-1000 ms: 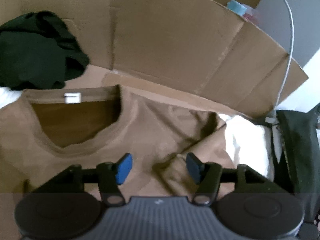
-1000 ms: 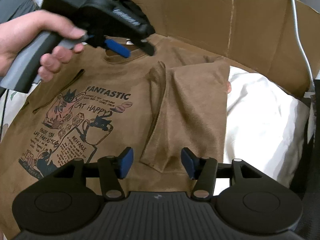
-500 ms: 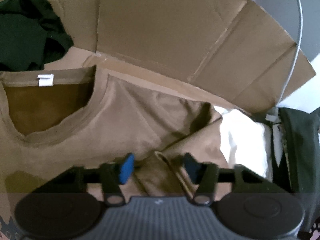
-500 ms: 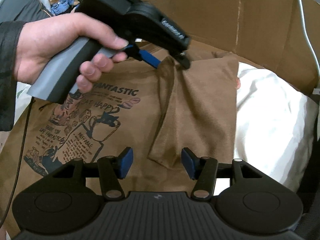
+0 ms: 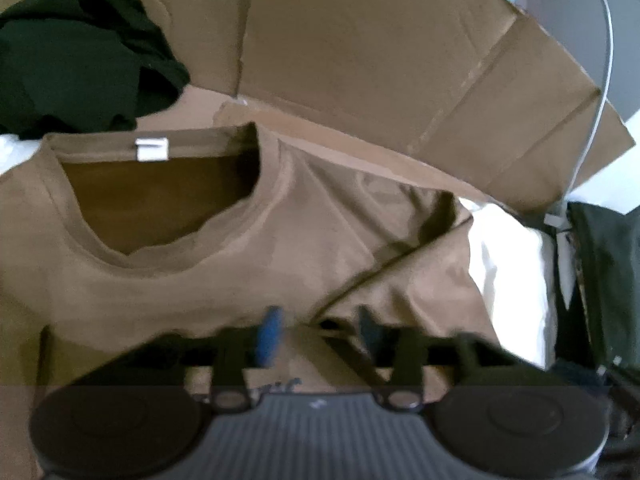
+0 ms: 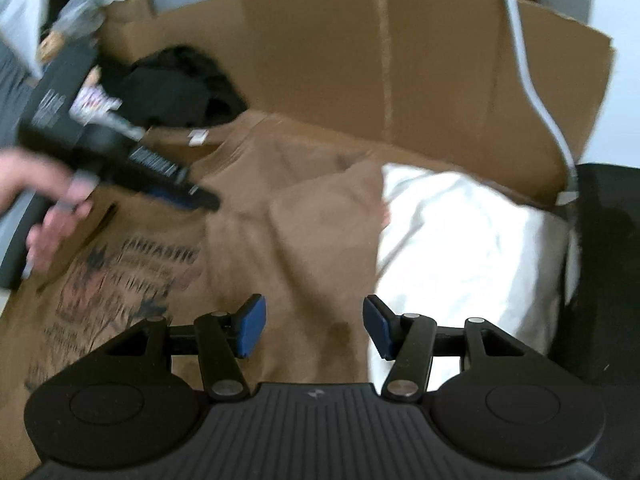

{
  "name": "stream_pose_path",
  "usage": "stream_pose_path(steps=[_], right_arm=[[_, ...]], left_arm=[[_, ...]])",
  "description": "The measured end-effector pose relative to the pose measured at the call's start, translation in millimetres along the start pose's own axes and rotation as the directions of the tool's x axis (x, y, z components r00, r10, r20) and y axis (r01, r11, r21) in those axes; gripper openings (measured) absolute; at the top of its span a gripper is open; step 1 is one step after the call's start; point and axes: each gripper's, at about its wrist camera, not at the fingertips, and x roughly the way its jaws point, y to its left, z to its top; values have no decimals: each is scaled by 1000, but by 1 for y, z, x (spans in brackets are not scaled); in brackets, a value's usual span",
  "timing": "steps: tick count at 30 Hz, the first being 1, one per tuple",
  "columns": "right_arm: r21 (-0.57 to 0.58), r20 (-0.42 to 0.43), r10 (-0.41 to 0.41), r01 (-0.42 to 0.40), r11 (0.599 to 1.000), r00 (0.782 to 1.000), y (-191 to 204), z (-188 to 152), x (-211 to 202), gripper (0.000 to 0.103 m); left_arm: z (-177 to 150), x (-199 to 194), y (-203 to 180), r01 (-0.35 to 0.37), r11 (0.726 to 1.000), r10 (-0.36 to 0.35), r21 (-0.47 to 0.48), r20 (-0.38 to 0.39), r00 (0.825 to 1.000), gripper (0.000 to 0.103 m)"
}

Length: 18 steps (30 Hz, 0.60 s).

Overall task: Fold clothes
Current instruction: 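Open both grippers and lift them away from the folded shirt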

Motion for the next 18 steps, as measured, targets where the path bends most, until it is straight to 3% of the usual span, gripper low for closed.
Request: stream_pose_path(steps=[9, 12, 15, 17, 18], right_arm=[[59, 56, -57, 54, 997, 997, -24, 38, 3, 65], [73, 59, -63, 59, 996, 996, -30, 43, 8, 65], [80, 59, -70, 65, 995, 996, -33, 49, 15, 65], [94, 62, -74, 68, 993, 995, -34, 52, 17, 65], [104, 62, -75, 68, 992, 995, -35, 53, 18, 65]], left_arm=[[0, 15, -4, 51, 999, -51, 11, -8, 999, 69], [-3, 23, -5, 76, 997, -76, 11, -26, 997, 64], [-7, 32, -5, 101, 995, -100, 21, -48, 994, 53], [-11, 34, -4, 114, 993, -112, 36, -60, 992, 34], [-12, 35, -4, 109, 993, -105, 53, -65, 992, 30]])
